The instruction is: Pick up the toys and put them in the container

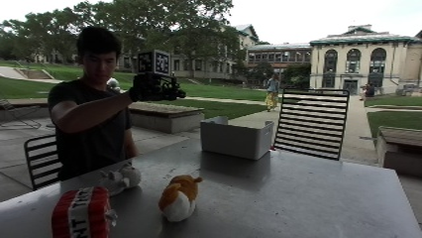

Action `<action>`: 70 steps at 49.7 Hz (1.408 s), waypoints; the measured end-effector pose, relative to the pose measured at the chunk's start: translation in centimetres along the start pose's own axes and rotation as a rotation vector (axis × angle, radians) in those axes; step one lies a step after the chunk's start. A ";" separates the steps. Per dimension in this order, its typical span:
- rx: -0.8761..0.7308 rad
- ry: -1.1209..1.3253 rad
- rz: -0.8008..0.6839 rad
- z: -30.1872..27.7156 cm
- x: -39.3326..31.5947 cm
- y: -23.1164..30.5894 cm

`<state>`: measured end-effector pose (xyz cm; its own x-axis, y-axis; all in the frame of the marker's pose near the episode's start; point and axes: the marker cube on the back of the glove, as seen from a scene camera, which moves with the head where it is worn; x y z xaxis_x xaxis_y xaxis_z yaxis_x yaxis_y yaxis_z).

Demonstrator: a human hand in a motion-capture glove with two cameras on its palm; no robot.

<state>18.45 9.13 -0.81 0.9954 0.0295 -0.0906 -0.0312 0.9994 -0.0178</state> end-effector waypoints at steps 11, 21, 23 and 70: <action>-0.011 -0.008 0.050 7.1 9.0 3.0; -0.091 -0.007 0.120 14.8 12.7 5.0; -0.106 -0.013 0.136 16.5 13.2 5.5; -0.160 -0.060 0.199 25.1 12.8 8.1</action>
<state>33.16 18.11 22.93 0.9718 0.2307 -0.0490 -0.2357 0.9581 -0.1630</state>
